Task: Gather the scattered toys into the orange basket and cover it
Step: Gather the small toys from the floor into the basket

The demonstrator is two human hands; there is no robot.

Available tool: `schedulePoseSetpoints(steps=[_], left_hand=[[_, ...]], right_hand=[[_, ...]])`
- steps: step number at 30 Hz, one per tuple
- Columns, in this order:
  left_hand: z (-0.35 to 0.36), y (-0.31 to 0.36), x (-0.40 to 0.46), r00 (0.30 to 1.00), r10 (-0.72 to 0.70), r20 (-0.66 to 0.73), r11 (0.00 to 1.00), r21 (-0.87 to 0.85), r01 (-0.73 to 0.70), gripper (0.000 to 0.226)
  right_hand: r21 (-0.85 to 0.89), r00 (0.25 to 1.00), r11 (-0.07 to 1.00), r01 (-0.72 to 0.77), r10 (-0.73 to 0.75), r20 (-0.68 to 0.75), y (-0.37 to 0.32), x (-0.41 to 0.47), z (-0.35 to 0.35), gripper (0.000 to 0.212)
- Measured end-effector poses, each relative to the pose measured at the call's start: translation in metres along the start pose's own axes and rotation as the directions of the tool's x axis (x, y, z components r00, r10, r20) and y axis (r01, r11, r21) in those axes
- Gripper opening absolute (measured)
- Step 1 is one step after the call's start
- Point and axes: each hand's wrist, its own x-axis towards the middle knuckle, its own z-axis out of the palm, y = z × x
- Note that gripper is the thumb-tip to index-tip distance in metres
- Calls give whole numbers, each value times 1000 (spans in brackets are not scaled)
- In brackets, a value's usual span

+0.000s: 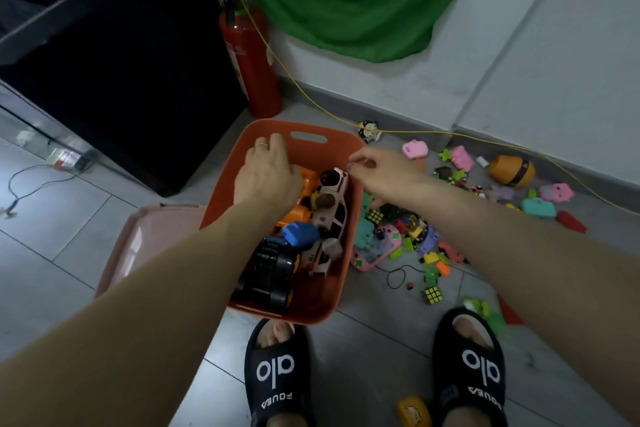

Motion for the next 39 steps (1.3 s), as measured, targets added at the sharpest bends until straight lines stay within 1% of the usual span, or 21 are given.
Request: schedulePoseSetpoints(steps=[2,4,6,8,9,11,13,15,17,19,20,22,25,27,29,31,33,35,36,37,39], left_hand=[[6,20,-8,982,186,24,982,11,-186,22],[13,42,-19,928,364,80,931,-3,-365,18],[24,65,-36,846,491,208,868,-30,-496,17],[40,84,-57,720,558,412,805,-58,-591,20],[50,90,-69,641,565,520,773,-61,-632,23],[72,98,-98,487,524,698,708,-40,-705,31],[98,97,-131,392,443,806,666,-4,-746,41],[124,86,-162,363,329,872,694,38,-719,45],[147,75,-183,347,202,916,766,72,-638,42],[162,63,-188,342,90,935,815,128,-565,40],[167,58,-185,353,58,934,831,151,-535,43],[175,50,-172,405,24,914,876,176,-449,52],[186,47,-146,476,5,879,941,157,-299,60],[192,51,-130,518,-4,855,956,156,-250,67],[201,56,-116,564,-7,826,980,120,-162,81],[210,61,-103,595,-13,804,993,80,-86,87],[216,65,-92,635,-35,772,997,73,-34,90],[220,68,-82,673,-73,736,996,92,7,93],[220,69,-78,688,-94,719,994,104,28,95],[221,69,-74,696,-115,709,993,107,55,98],[224,70,-67,696,-137,705,990,82,112,103]], right_hand=[[-27,999,999,-35,35,-1,10,-4,-9,29],[-61,997,996,-70,69,-20,20,-10,-16,29],[-122,991,985,-121,114,-66,37,-24,-19,30],[-138,976,969,-203,190,-103,61,-40,-14,29],[-105,964,961,-256,247,-96,76,-48,-6,26],[-22,915,915,-404,404,-14,111,-66,17,18],[-33,849,856,-516,517,107,145,-85,47,18],[-70,817,839,-540,543,196,176,-98,79,28],[-160,818,849,-504,529,227,202,-113,105,31],[-260,838,854,-450,505,208,224,-128,129,34],[-282,851,866,-413,477,218,231,-136,140,37],[-372,868,876,-306,417,268,240,-149,157,46],[-581,857,804,-122,381,347,241,-162,177,56],[-669,845,741,-55,392,365,237,-159,186,63],[-696,832,717,-27,402,382,240,-149,189,68],[-668,831,744,-19,383,403,245,-136,188,62],[-591,885,803,-72,325,334,250,-120,178,49],[-473,948,870,-141,256,187,254,-97,157,42],[-438,968,888,-142,217,125,253,-84,144,43],[-436,984,892,-118,165,72,252,-71,129,45],[-497,998,865,-62,62,-17,249,-49,102,48]])
